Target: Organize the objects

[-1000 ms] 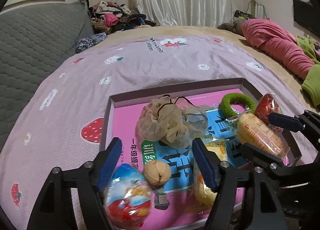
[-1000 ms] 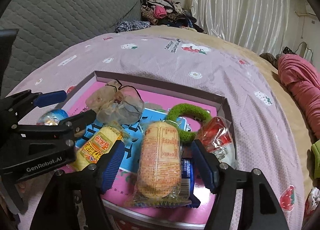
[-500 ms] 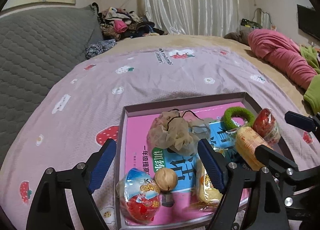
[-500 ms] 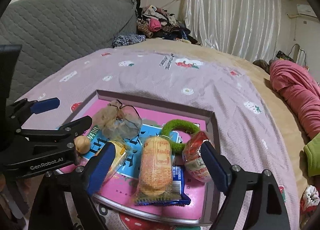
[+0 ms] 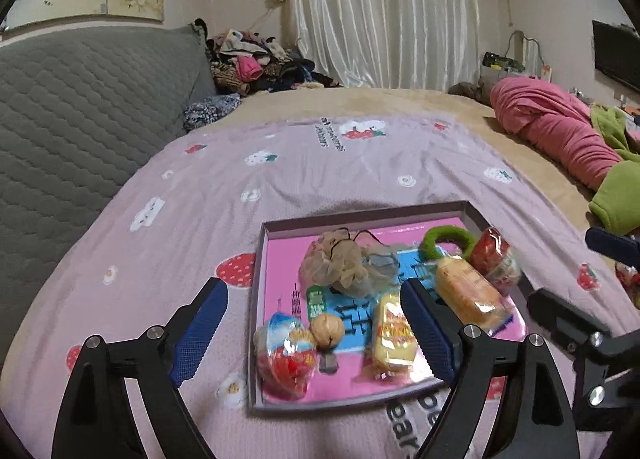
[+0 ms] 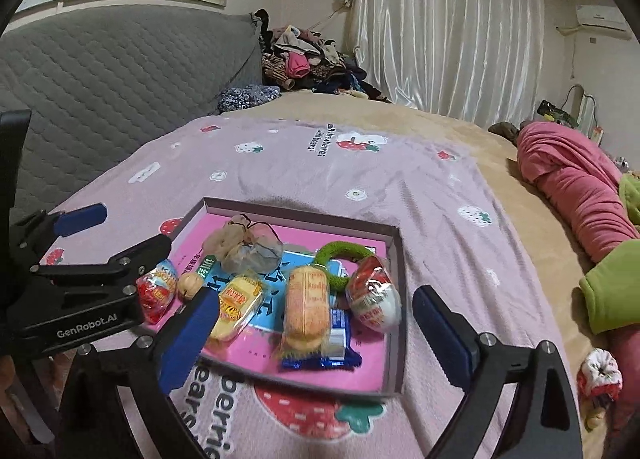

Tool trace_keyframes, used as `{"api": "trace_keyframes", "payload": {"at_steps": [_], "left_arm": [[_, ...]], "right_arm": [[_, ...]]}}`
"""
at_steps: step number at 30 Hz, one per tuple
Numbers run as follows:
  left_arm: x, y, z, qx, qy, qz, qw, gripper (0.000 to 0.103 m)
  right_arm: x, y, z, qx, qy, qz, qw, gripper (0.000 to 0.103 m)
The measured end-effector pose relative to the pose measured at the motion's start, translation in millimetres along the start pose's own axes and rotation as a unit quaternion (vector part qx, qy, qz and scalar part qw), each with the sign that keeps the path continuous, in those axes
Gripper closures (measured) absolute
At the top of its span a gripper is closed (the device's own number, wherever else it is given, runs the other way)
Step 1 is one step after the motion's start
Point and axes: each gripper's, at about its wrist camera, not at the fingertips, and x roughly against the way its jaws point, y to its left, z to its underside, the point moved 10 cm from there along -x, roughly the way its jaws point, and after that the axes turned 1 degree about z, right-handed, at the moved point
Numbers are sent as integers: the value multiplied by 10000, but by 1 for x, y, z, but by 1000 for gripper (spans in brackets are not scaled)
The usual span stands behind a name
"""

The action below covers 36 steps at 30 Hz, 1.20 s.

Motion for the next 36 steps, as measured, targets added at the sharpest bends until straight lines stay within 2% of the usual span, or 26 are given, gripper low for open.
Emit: {"api": "trace_keyframes", "payload": {"at_steps": [4, 11, 23, 36], "left_arm": [[21, 3, 2, -127, 2, -203, 9997, 14], [69, 12, -8, 5, -41, -141, 9999, 14], [164, 35, -35, 79, -462, -388, 9981, 14], [243, 37, -41, 84, -779, -387, 9962, 14]], "right_arm": [[21, 1, -10, -69, -118, -21, 9999, 4], [60, 11, -31, -85, -259, -191, 9994, 1], [138, 26, -58, -141, -650, -233, 9975, 1], [199, 34, -54, -73, -751, -217, 9969, 1]]}}
